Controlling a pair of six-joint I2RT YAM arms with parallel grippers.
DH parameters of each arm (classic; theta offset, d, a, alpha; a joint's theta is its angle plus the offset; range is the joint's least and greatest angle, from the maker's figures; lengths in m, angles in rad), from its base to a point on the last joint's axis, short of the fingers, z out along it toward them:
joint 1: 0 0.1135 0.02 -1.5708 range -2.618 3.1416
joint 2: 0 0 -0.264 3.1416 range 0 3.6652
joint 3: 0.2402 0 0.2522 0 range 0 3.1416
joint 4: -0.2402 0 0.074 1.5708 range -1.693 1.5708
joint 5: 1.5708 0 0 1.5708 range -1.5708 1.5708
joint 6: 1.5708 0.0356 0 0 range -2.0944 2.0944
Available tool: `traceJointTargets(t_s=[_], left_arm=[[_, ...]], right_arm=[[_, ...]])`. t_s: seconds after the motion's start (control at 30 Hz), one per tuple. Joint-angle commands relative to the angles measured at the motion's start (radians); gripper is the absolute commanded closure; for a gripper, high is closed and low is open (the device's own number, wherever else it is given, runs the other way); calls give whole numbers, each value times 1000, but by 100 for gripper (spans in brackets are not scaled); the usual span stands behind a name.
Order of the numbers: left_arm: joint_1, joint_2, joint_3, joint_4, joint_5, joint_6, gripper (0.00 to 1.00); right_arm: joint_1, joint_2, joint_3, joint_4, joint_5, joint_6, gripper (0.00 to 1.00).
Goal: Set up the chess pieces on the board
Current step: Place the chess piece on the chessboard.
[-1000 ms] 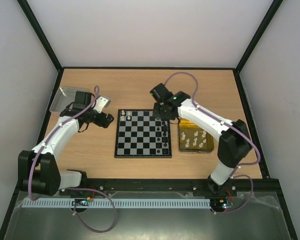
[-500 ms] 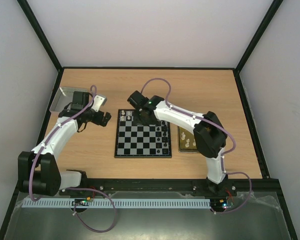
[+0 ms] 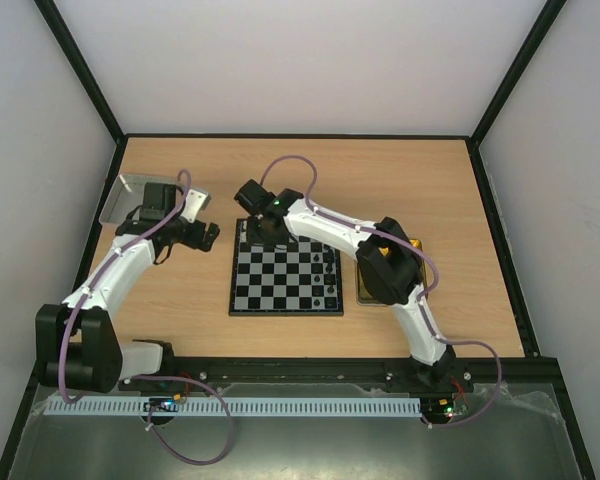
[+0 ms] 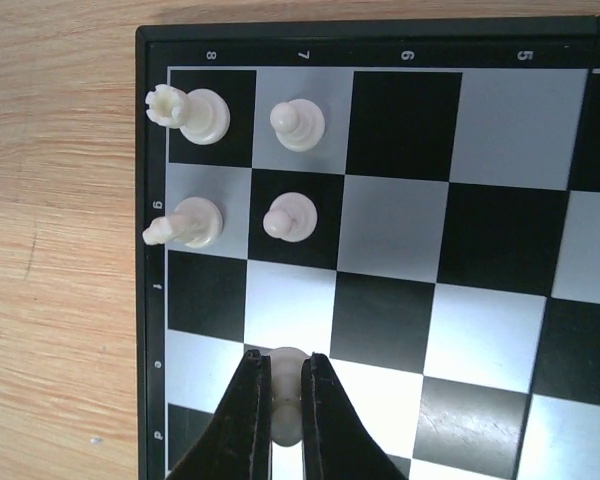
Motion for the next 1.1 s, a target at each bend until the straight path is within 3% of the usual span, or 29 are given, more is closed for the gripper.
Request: traceJointTargets(t_s=[0.0,0.3,0.9,1.07], left_arm=[[10,-16,-19,17,-19,-12,0],[18,-12,-31,47,-82,-25,0],[27,-6,-37,49,-74,-20,0],[27,-9,-39,47,-71,-20,0]], right_arm=[[14,39,51,-40,17,0,98],[16,103,119,-75,31,-9,98],[19,152,143,-99,22,-11,98],[21,156,141,-99,22,-10,89]])
